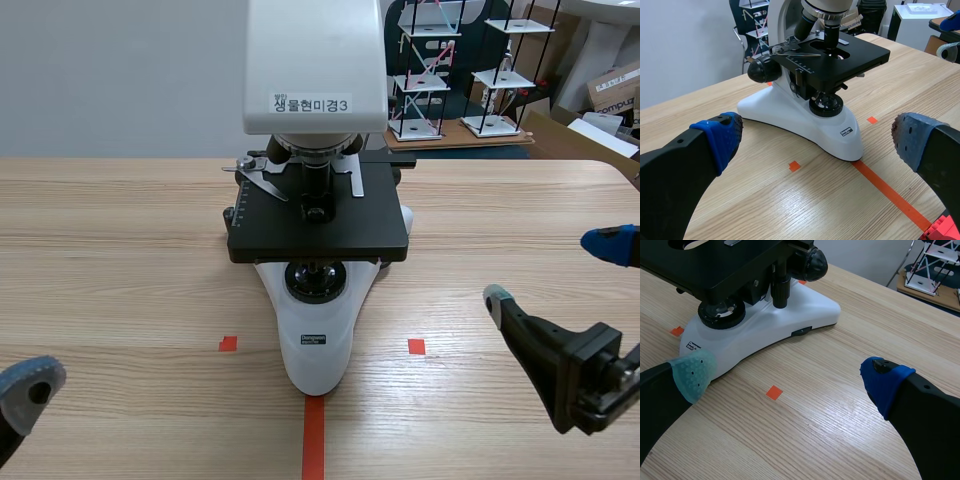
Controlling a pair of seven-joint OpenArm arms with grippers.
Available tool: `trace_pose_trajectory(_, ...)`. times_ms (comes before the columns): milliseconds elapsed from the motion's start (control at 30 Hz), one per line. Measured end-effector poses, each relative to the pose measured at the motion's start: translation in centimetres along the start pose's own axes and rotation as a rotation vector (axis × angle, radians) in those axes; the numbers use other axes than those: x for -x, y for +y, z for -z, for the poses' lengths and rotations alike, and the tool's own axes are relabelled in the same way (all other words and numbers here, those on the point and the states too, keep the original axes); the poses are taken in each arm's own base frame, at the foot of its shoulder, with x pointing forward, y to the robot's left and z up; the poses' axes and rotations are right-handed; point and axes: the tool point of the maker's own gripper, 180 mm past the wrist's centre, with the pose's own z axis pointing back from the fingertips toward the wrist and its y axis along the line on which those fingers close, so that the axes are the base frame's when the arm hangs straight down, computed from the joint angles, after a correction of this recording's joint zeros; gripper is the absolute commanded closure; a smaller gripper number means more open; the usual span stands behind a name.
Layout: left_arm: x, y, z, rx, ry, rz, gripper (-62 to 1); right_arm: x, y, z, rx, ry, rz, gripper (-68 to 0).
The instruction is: Return to the home posture
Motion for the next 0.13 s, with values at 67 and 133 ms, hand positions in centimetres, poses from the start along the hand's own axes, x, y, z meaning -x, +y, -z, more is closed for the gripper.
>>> trace_pose_trajectory(67,0.00,0.00,0.00,0.000,0.000,0.000,-62.3,0.00,0.00,0.00,0.000,0.000,0.000,-63.4)
trace_pose_trajectory(133,0.00,0.00,0.00,0.000,0.000,0.000,-62.3,0.00,0.00,0.00,0.000,0.000,0.000,-63.4)
